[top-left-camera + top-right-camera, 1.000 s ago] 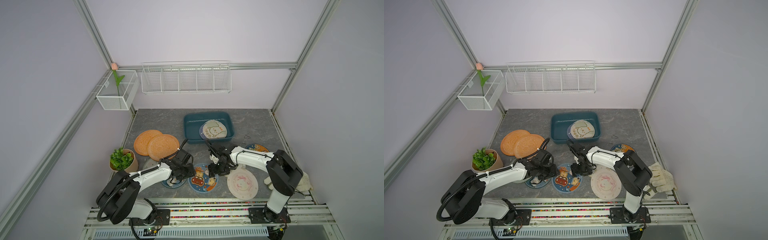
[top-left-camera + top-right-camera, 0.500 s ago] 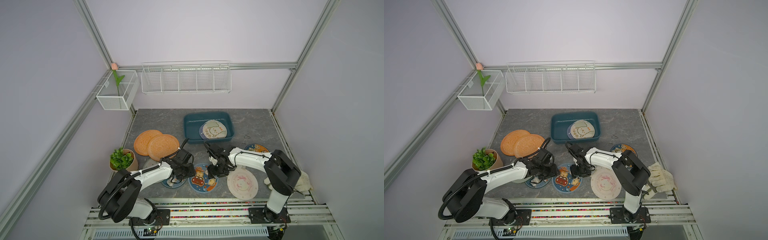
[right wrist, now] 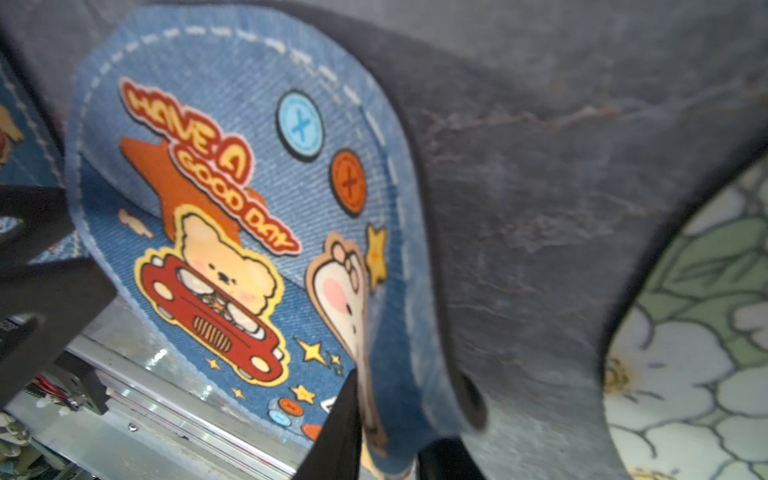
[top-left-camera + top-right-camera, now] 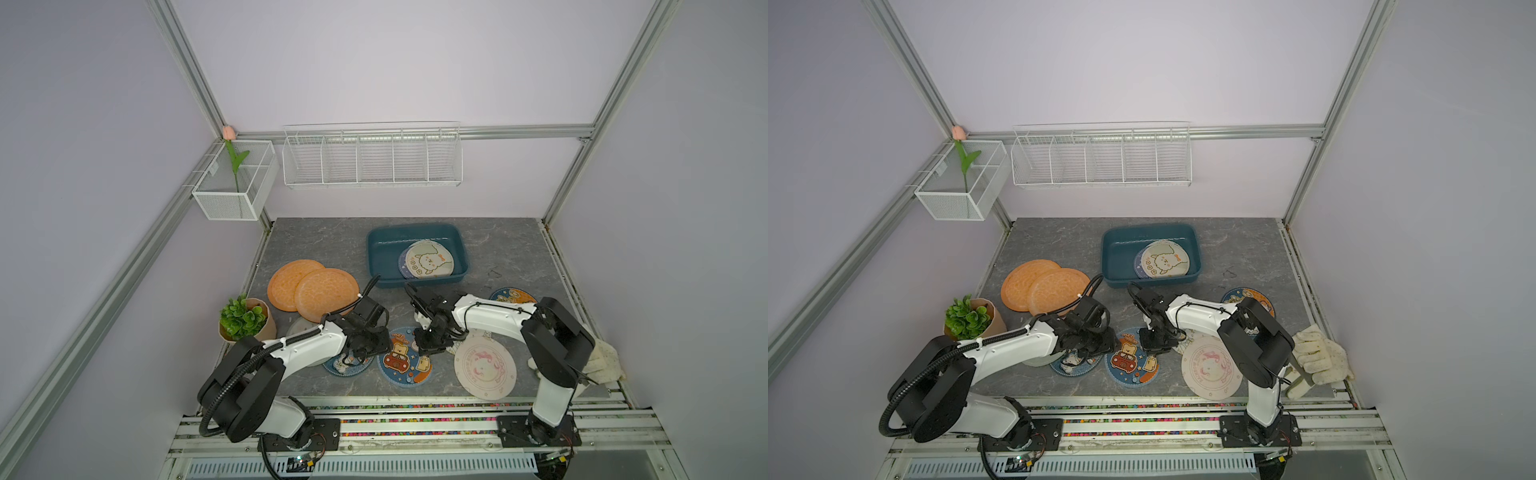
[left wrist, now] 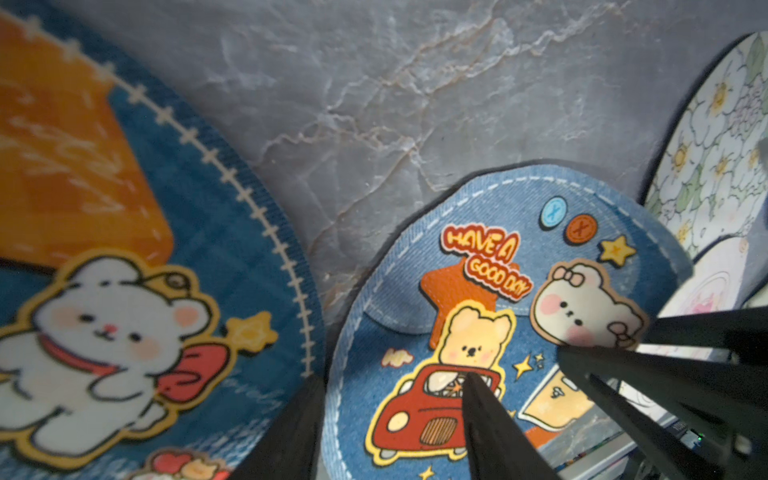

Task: Put the coasters into the storage box
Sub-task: Pick up the coaster from the center of the board, then place the coaster in the storage box.

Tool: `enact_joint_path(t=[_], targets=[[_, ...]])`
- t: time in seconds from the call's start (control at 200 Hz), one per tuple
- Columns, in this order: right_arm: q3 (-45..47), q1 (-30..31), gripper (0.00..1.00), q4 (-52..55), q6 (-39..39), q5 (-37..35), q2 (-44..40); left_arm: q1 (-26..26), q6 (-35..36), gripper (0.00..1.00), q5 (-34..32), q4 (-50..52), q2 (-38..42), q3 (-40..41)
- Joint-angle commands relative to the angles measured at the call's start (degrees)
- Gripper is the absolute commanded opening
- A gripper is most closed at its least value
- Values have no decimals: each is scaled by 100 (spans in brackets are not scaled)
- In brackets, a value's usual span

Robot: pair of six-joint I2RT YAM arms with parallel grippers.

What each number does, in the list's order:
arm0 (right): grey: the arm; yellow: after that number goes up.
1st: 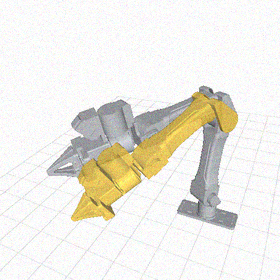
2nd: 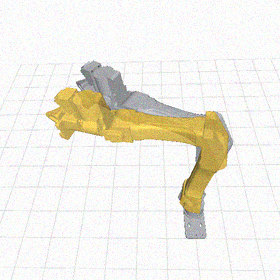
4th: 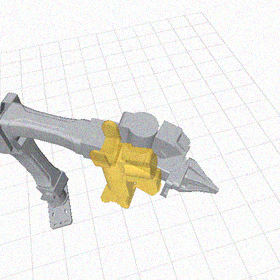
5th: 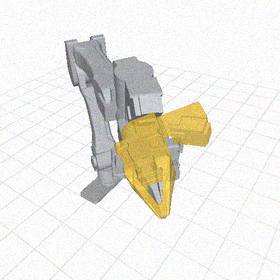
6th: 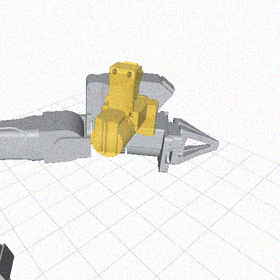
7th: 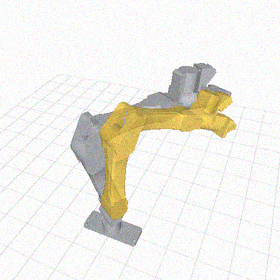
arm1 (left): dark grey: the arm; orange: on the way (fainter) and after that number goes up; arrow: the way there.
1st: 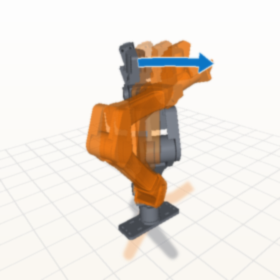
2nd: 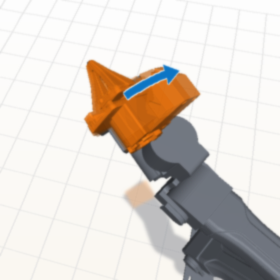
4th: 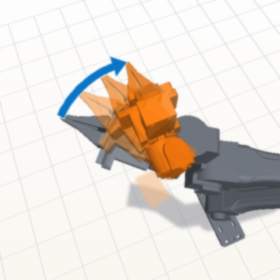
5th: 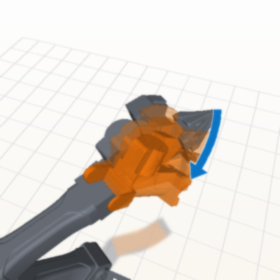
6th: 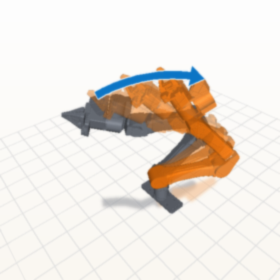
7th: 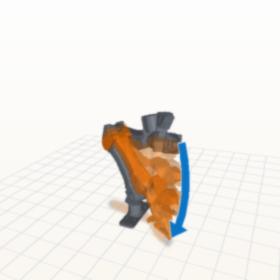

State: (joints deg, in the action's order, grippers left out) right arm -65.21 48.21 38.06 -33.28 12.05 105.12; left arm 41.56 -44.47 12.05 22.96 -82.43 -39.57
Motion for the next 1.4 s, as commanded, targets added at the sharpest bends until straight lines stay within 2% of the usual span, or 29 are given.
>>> enact_joint_path(t=[0.0,0.1,0.405,0.575,0.745,1.095,1.4], targets=[[-33,49,11,76,-2,3,30,54,61,55,100,175,-12,-193],[-60,46,7,203,40,6,-131,39,69,59,38,289,102,-293],[-644,-150,7,985,257,47,-828,-361,-5,80,179,393,485,-494],[-1311,-414,7,1336,437,113,-1019,-560,41,84,246,411,527,-636],[-2157,-778,7,1388,634,144,-861,-590,48,87,286,329,445,-732],[-4554,-1422,7,1511,1103,520,590,-631,30,89,252,254,318,-818],[-6993,-1697,7,1420,1112,887,2666,-693,31,90,200,267,237,-799]])
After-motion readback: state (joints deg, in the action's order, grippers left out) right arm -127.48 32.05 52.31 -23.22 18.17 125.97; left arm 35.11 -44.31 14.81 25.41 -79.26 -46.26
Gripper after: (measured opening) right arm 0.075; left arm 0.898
